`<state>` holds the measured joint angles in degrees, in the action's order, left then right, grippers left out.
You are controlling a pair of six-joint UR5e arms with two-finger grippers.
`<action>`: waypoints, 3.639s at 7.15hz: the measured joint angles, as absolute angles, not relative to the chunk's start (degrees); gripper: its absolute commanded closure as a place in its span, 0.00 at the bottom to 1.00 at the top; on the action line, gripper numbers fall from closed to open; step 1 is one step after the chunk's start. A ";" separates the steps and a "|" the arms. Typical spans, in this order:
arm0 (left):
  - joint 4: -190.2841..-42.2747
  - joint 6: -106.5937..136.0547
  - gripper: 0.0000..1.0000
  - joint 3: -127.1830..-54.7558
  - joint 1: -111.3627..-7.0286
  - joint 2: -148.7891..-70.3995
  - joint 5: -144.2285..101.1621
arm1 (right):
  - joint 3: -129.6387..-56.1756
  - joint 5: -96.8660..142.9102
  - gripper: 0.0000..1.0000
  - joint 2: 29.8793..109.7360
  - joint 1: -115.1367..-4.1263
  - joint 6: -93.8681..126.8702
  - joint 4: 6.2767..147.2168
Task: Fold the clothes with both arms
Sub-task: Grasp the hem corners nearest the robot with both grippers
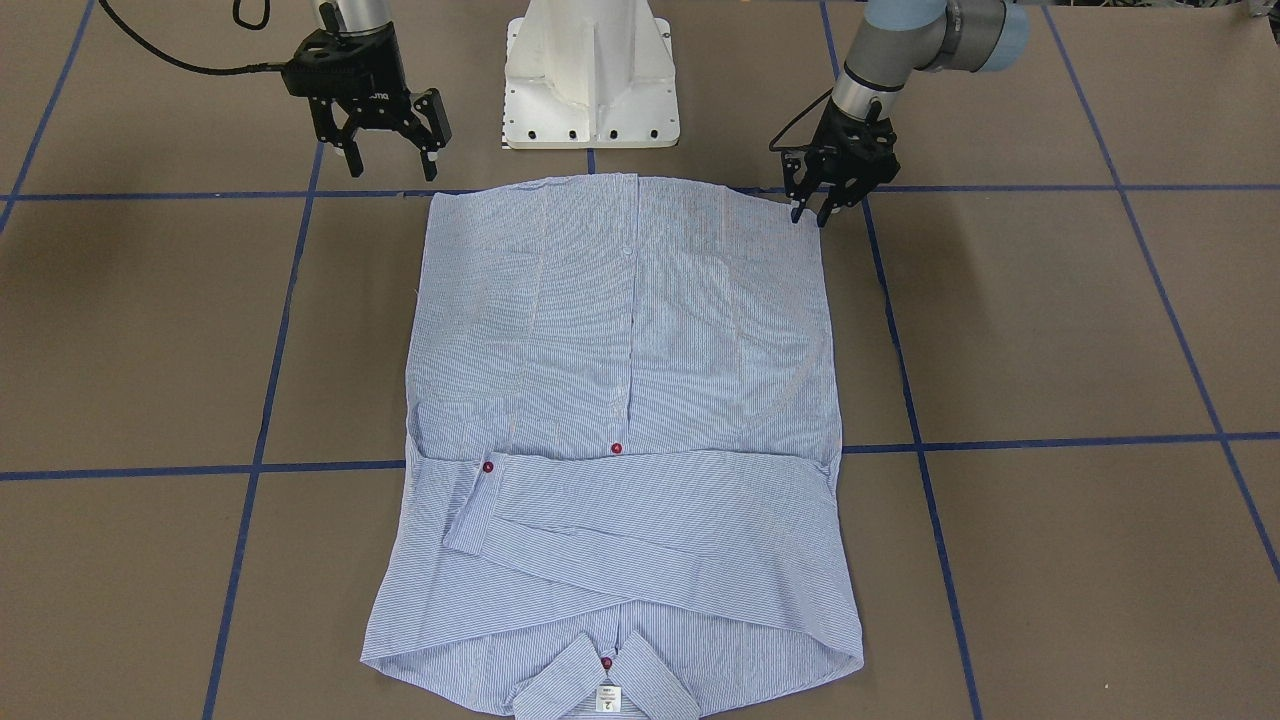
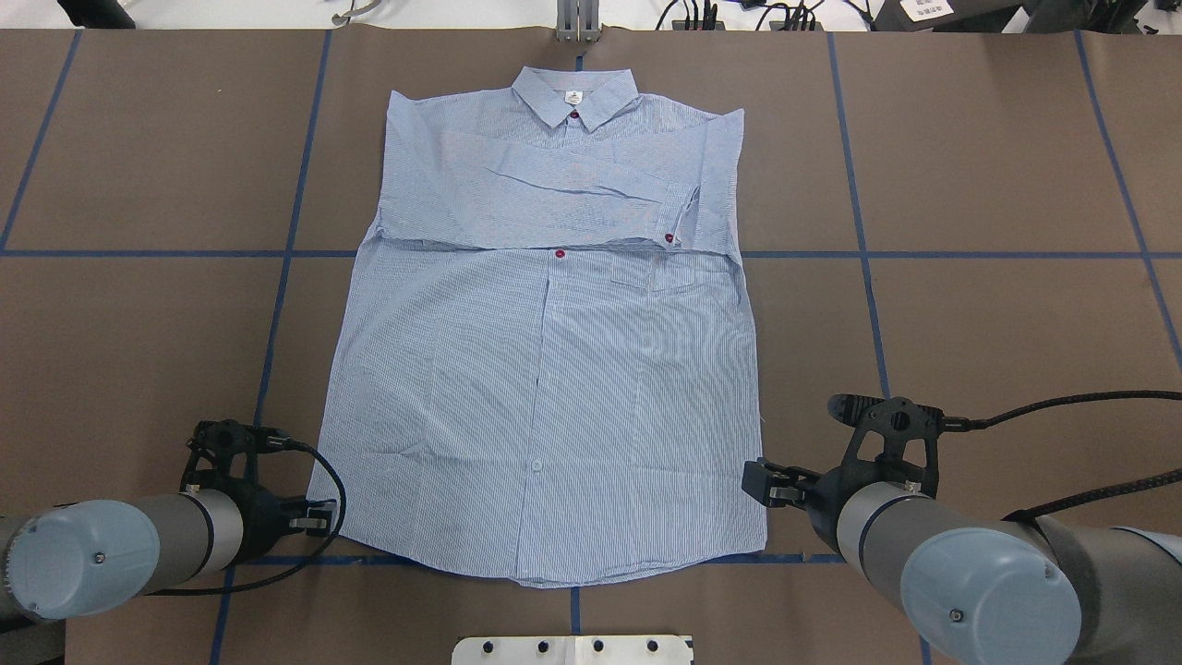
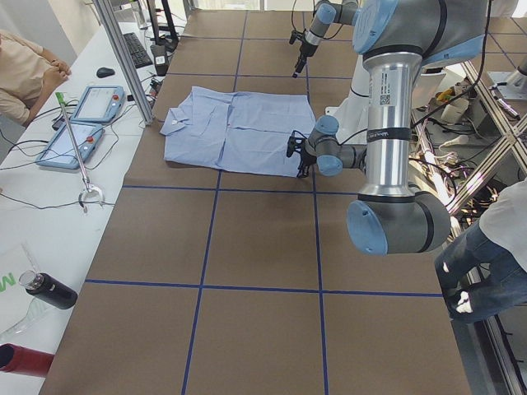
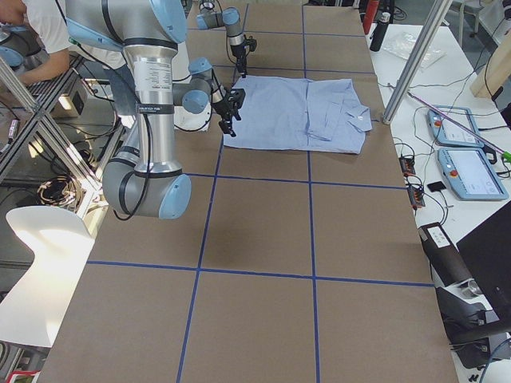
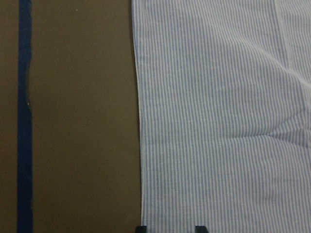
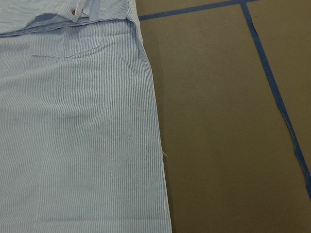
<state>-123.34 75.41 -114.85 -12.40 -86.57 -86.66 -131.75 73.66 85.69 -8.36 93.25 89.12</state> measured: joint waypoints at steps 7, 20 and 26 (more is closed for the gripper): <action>-122.26 75.41 1.00 -114.96 -12.09 -86.79 -86.63 | -131.57 73.65 0.00 85.78 -7.99 93.43 89.12; -122.43 80.32 1.00 -117.74 -10.62 -87.18 -86.63 | -120.00 66.70 0.51 81.78 2.21 110.54 89.55; -122.43 80.42 1.00 -118.02 -10.55 -86.82 -86.65 | -118.74 64.60 0.59 82.53 2.97 109.54 89.73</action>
